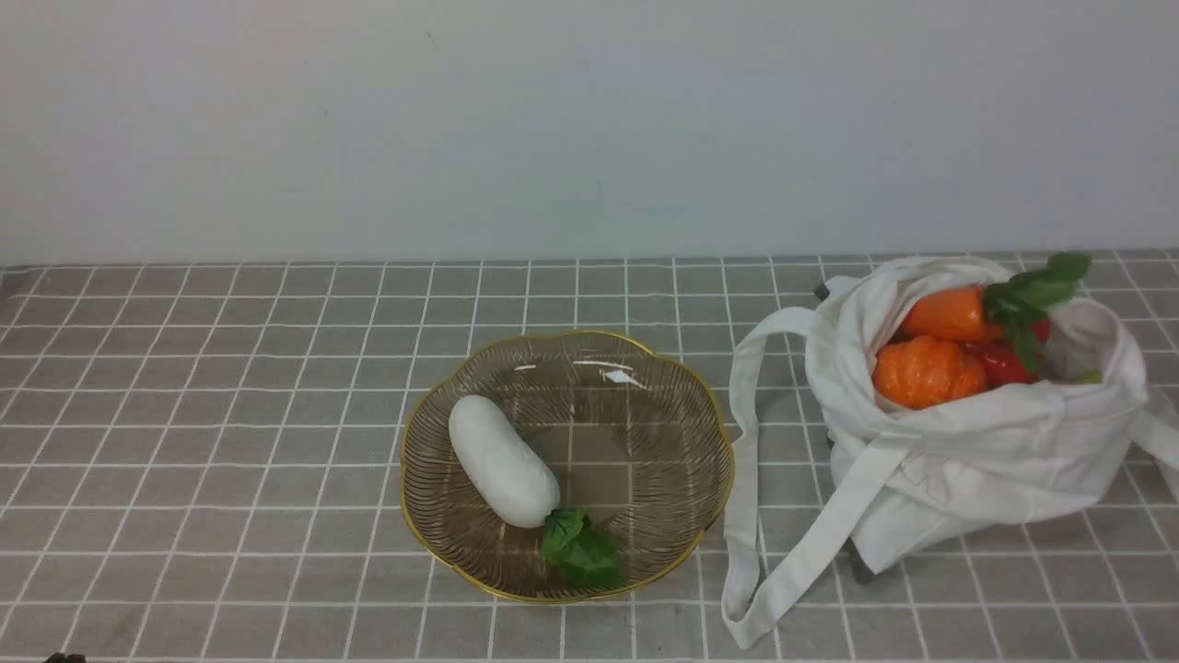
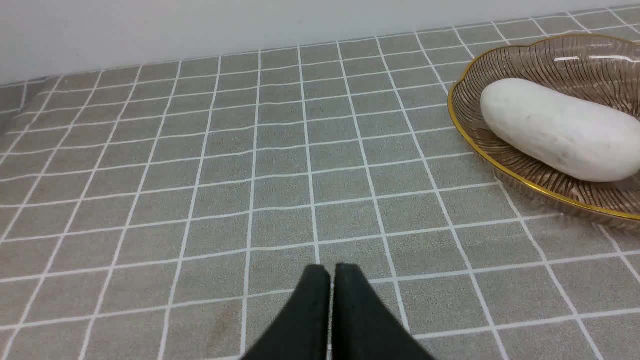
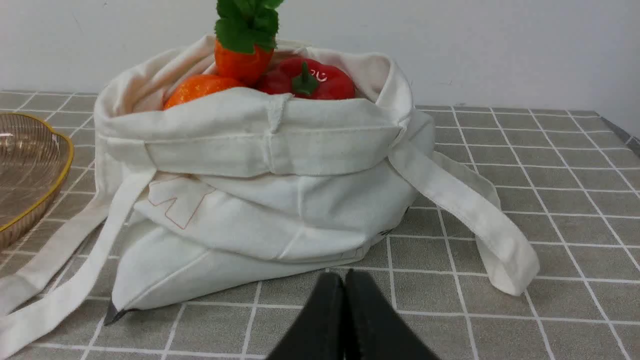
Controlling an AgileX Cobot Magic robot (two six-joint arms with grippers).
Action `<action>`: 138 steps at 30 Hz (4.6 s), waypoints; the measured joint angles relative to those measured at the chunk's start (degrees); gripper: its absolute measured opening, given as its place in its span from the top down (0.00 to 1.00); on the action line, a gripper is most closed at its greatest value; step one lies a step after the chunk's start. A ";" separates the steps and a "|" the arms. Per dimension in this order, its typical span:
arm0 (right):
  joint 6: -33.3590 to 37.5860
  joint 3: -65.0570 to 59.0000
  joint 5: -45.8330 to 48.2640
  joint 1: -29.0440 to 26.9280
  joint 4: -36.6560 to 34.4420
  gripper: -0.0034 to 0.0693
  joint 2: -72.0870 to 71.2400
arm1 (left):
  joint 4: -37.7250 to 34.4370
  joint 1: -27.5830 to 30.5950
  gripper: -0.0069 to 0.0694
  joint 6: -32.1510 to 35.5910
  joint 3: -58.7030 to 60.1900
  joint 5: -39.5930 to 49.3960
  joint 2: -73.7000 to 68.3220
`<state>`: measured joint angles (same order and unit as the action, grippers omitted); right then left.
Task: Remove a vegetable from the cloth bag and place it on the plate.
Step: Use the right arm to grab a carrot from the bag
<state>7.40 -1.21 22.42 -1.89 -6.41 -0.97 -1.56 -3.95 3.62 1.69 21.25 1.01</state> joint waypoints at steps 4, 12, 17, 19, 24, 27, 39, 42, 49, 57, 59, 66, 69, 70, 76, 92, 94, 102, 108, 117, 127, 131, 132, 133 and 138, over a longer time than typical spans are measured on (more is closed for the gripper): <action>0.00 0.00 0.00 0.00 0.00 0.97 0.00 | 0.00 0.00 0.92 0.00 0.00 0.00 0.00; 0.00 0.00 0.00 0.00 0.00 0.97 0.00 | 0.00 0.00 0.92 0.00 0.00 0.00 0.00; 0.00 0.00 0.00 0.00 0.00 0.97 0.00 | 0.00 0.00 0.92 0.00 0.00 0.00 0.00; 0.00 0.00 0.00 0.00 0.00 0.97 0.00 | 0.00 0.00 0.92 0.00 0.00 0.00 0.00; 0.00 0.00 0.00 0.00 0.00 0.97 0.00 | 0.00 0.00 0.92 0.00 0.00 0.00 0.00; 0.00 0.00 0.00 0.00 0.00 0.97 0.00 | 0.00 0.00 0.92 0.00 0.00 0.00 0.00; 0.00 0.00 0.00 0.00 0.05 0.97 0.00 | 0.00 0.00 0.92 0.00 0.00 0.00 0.00; 0.00 0.00 -0.13 0.00 1.53 0.97 0.00 | 0.00 0.00 0.92 0.00 0.00 0.00 0.00; -5.28 -0.40 -7.02 0.00 -6.67 0.97 0.00 | 0.00 0.00 0.92 0.00 0.00 0.00 0.00; -15.58 -0.40 -16.28 0.00 -34.82 0.97 0.00 | 0.00 0.00 0.92 0.00 0.00 0.00 0.00; -15.63 -0.40 -16.37 0.00 -37.04 0.97 0.00 | 0.00 0.00 0.92 0.00 0.00 0.00 0.00; -10.61 -0.40 -15.90 0.00 -40.08 0.97 0.00 | 0.00 0.00 0.92 0.00 0.00 0.00 0.00; -9.24 -0.40 -16.92 0.00 -40.70 0.97 0.00 | 0.00 0.00 0.92 0.00 0.00 0.00 0.00; -8.66 -0.04 -16.53 0.00 -41.03 0.97 0.00 | 0.00 0.00 0.92 0.00 0.00 0.00 0.00; 1.00 13.30 -3.75 0.00 -39.45 0.97 5.52 | 0.00 0.00 0.92 0.00 0.00 0.00 0.00; 8.98 56.58 26.16 0.00 -16.81 0.96 66.01 | 0.00 0.00 0.92 0.00 0.00 0.00 0.00; 8.98 59.61 27.72 0.00 -16.87 0.95 70.12 | 0.00 0.00 0.92 0.00 0.00 0.00 0.00; 8.61 75.70 34.77 0.00 -18.48 0.64 87.94 | 0.00 0.00 0.92 0.00 0.00 0.00 0.00; 5.54 79.60 34.79 0.00 -17.92 0.25 96.52 | 0.00 0.00 0.92 0.00 0.00 0.00 0.00; 4.70 79.67 34.16 0.57 -17.67 0.11 102.52 | 0.00 0.00 0.92 0.00 0.00 0.00 0.00; 4.21 82.03 38.57 2.19 -16.58 0.52 99.35 | 0.00 0.00 0.92 0.00 0.00 0.00 0.00; 1.50 85.32 45.77 2.19 -13.72 0.52 93.15 | 0.00 0.00 0.92 0.00 0.00 0.00 0.00; -0.81 86.88 47.56 2.19 -12.74 0.52 88.96 | 0.00 0.00 0.92 0.00 0.00 0.00 0.00; -0.81 86.88 47.56 2.19 -12.66 0.52 88.49 | 0.00 0.00 0.92 0.00 0.00 0.00 0.00; -4.75 88.52 49.35 3.00 -13.99 0.52 77.74 | 0.00 0.00 0.92 0.00 0.00 0.00 0.00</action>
<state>2.65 87.31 71.77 1.12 -20.39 76.77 -1.56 -3.95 3.62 1.69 21.25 1.01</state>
